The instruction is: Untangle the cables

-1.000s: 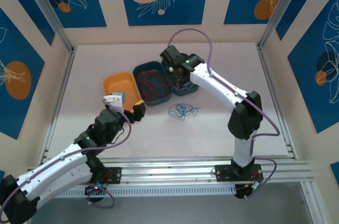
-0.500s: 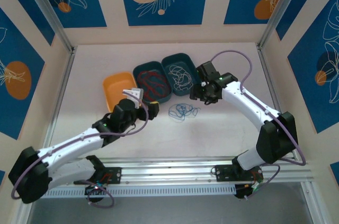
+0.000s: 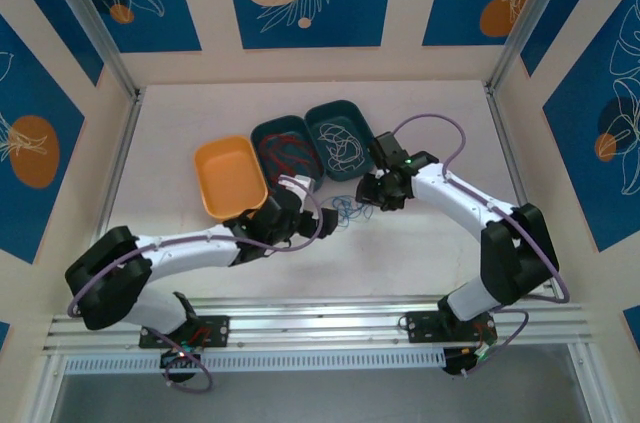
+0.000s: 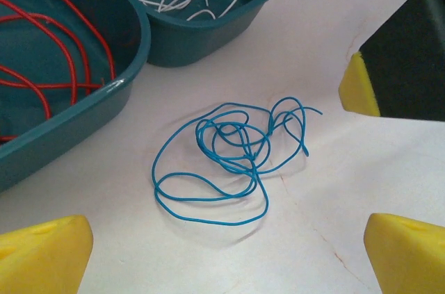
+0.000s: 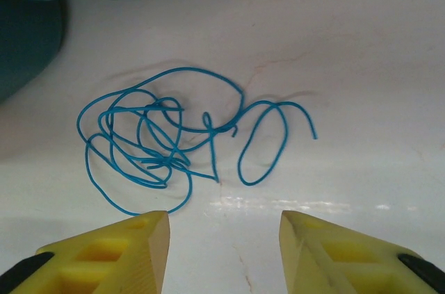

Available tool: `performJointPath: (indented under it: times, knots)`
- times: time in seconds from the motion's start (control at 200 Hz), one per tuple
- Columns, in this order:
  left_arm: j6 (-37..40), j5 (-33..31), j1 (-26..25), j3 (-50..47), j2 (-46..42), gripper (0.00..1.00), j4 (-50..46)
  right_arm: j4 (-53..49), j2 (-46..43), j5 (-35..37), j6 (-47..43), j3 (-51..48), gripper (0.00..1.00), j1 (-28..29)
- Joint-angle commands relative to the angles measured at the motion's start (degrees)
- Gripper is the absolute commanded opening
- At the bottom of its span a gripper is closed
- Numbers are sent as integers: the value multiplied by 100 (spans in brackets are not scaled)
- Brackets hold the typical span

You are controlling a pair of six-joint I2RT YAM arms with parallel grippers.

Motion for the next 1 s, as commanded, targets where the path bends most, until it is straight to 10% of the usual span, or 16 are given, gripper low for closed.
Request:
performJointPath:
  times: [0.0,0.99]
  knots:
    - [-118,-5,-47,240,131,100,-20,103,253,-14,85,3,45,139]
    - [188,-107,-58,677,558,95,-659,30,538,279,-142,200,0,89]
